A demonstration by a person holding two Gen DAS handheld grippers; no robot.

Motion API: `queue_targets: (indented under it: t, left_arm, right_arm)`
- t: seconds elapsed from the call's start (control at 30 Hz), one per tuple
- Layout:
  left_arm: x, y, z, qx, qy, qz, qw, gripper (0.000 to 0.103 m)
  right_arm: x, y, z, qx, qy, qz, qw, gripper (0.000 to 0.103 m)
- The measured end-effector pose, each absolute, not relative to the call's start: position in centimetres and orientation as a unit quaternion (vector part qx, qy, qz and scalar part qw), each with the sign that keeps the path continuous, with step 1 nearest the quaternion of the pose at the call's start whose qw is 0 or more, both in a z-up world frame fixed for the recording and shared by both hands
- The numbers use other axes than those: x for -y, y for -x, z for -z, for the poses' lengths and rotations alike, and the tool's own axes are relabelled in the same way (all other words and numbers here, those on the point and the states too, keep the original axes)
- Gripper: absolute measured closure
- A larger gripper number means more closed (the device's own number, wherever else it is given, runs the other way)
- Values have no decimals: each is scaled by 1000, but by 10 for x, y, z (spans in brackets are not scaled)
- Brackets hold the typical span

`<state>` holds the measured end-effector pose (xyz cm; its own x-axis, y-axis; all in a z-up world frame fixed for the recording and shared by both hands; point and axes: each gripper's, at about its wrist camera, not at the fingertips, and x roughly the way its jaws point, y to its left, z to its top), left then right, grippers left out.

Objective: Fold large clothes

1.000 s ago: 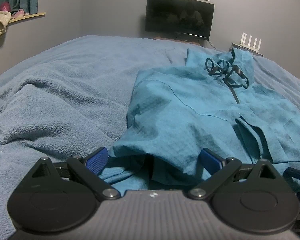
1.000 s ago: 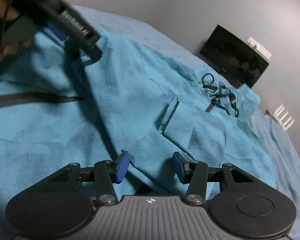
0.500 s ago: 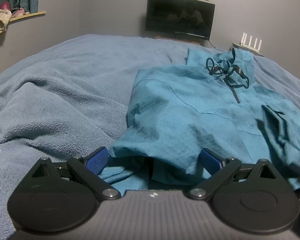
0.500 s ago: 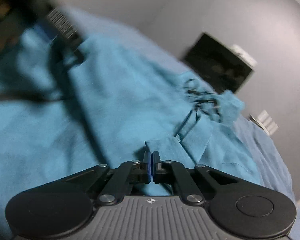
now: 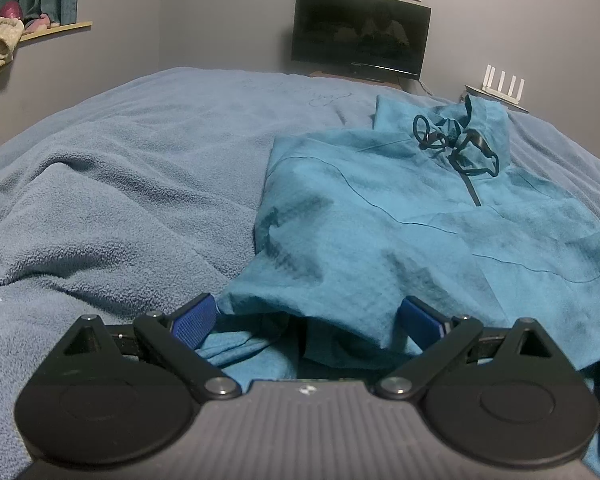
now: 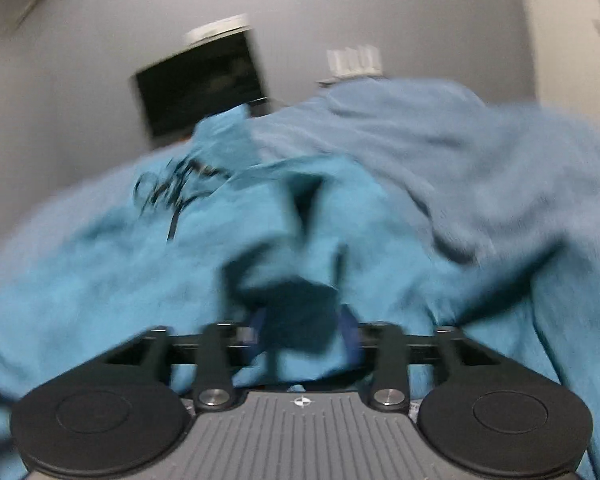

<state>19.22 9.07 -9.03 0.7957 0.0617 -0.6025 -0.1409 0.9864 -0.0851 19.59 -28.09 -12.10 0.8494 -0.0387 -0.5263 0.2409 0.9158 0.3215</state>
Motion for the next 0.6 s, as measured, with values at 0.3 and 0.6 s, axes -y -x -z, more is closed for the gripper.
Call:
queue_targets:
  t: [0.3,0.6]
  left_arm:
    - [-91,-192,91,-315,63,-54,945,5]
    - [-90,-191,91,-316,67,-52,945,5]
  right_arm:
    - [316,-198,144,-213,-382,-20,899,25]
    - [322,-222,152,-209,-379,16,901,91]
